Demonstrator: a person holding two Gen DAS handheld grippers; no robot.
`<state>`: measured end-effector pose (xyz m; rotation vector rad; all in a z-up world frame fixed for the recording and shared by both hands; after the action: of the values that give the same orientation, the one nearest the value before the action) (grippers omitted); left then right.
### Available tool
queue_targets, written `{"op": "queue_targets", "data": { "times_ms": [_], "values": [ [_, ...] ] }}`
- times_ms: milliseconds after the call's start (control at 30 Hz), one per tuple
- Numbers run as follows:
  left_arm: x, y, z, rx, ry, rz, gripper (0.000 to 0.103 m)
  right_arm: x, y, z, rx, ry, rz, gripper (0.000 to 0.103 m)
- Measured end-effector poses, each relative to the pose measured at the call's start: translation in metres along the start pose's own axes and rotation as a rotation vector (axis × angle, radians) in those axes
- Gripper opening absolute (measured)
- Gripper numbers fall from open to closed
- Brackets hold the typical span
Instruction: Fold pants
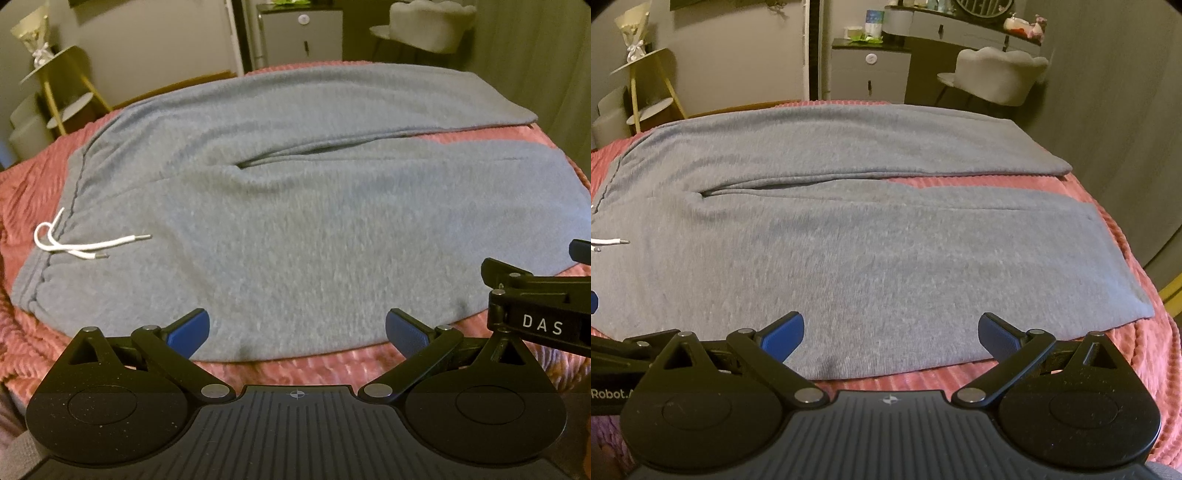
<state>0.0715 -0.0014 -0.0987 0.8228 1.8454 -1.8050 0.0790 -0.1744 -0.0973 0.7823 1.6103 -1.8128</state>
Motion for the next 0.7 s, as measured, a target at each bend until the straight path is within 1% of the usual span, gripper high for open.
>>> {"op": "queue_targets", "data": {
  "times_ms": [33, 300, 433, 600, 700],
  "values": [
    [-0.001, 0.001, 0.000, 0.003, -0.004, 0.005, 0.103, 0.000, 0.001, 0.000, -0.001, 0.000, -0.003, 0.101],
    [0.002, 0.014, 0.000, 0.002, -0.007, -0.033, 0.103, 0.004, 0.015, 0.002, -0.028, 0.033, -0.047, 0.101],
    [0.001, 0.016, 0.000, 0.024, -0.022, -0.037, 0.103, 0.007, 0.023, 0.001, -0.042, 0.045, -0.071, 0.101],
    [0.006, 0.029, 0.002, 0.047, -0.060, -0.082, 0.103, 0.011, 0.034, 0.002, -0.059, 0.061, -0.105, 0.101],
    [0.007, 0.037, 0.004, 0.053, -0.064, -0.098, 0.103, 0.013, 0.041, 0.004, -0.078, 0.081, -0.122, 0.101]
  ]
}}
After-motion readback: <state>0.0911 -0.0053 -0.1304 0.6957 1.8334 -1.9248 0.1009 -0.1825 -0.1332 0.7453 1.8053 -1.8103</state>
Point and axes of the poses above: each gripper's, at about its wrist camera, not at the fingertips, and y roughly the way its jaws point, z to its right, x to its underside, the point moved 10 cm from there along y, roughly the way its jaws point, and after that the axes turned 6 degrees about z, right-handed, at the moved point
